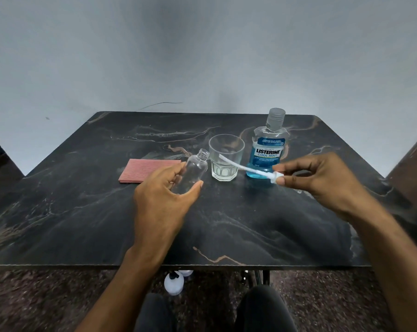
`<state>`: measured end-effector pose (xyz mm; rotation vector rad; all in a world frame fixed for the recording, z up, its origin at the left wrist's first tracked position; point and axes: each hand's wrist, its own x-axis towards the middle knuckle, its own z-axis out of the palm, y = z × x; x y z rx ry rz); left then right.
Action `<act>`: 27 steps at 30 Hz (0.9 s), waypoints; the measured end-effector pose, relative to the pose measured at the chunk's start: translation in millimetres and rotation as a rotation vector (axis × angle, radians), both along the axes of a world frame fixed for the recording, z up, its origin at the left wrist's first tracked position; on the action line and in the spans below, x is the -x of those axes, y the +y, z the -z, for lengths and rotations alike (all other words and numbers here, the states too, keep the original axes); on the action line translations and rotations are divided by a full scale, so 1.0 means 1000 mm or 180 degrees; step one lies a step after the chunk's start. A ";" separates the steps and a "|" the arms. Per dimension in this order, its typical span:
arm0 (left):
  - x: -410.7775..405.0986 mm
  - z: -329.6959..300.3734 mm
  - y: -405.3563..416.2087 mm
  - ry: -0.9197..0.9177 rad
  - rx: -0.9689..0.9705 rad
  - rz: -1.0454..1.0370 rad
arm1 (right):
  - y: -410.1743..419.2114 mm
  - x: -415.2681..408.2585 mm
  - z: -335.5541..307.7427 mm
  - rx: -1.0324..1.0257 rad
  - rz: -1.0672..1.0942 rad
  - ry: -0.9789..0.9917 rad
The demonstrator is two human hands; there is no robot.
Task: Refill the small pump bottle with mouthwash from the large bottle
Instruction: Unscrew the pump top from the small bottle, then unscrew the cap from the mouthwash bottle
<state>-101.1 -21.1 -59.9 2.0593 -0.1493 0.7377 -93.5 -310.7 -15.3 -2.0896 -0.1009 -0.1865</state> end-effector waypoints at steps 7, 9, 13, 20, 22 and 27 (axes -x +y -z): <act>-0.001 0.005 -0.006 0.0039 0.0090 0.0094 | 0.004 -0.003 0.040 0.0524 0.0182 0.0151; -0.001 0.006 -0.007 0.0031 0.0083 0.0089 | 0.004 -0.003 0.045 0.0734 0.0246 0.0145; -0.001 0.009 -0.009 0.0017 0.0070 0.0100 | 0.006 -0.002 0.048 0.0997 0.0311 0.0055; -0.005 0.016 -0.010 0.0003 0.0121 0.0200 | 0.009 -0.001 0.051 0.1189 0.0312 0.0023; -0.006 0.017 -0.011 0.0006 0.0163 0.0226 | 0.009 0.000 0.052 0.1192 0.0299 0.0045; -0.007 0.018 -0.012 -0.0012 0.0146 0.0282 | 0.009 -0.001 0.053 0.1204 0.0276 0.0069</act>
